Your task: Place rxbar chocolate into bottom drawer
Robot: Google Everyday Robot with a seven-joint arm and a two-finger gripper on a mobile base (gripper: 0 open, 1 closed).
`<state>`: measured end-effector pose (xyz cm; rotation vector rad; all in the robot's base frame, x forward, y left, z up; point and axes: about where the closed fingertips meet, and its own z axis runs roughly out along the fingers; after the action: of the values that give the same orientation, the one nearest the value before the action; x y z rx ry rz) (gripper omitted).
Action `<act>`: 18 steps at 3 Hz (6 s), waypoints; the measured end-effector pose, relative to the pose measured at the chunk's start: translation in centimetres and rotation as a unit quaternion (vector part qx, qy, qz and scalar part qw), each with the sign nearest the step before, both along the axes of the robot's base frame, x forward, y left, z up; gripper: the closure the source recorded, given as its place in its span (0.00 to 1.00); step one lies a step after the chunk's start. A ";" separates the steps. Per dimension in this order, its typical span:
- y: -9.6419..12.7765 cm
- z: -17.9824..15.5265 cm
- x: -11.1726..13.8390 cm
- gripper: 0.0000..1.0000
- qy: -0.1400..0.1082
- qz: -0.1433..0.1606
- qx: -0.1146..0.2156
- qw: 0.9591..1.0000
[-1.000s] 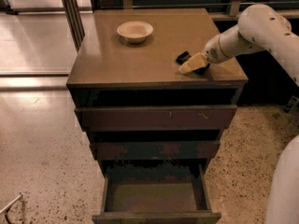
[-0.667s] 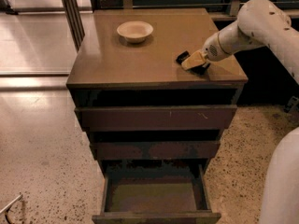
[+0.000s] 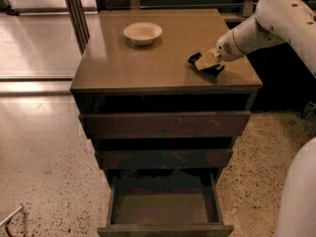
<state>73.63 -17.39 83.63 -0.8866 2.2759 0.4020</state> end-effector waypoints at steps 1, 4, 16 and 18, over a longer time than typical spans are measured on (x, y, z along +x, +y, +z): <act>0.0 0.0 0.0 1.00 0.001 0.000 0.000 1.000; -0.2 1.8 -5.4 1.00 -0.016 0.098 -0.047 0.994; 2.6 -38.2 -23.8 1.00 0.070 0.299 0.033 0.951; 3.1 -41.1 -23.3 1.00 0.036 0.308 0.022 0.950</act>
Offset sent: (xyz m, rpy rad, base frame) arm -0.0005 0.0010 -0.0016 -0.0364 -0.0179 0.0318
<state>50.32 -14.30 42.55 -1.5777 1.9974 0.7614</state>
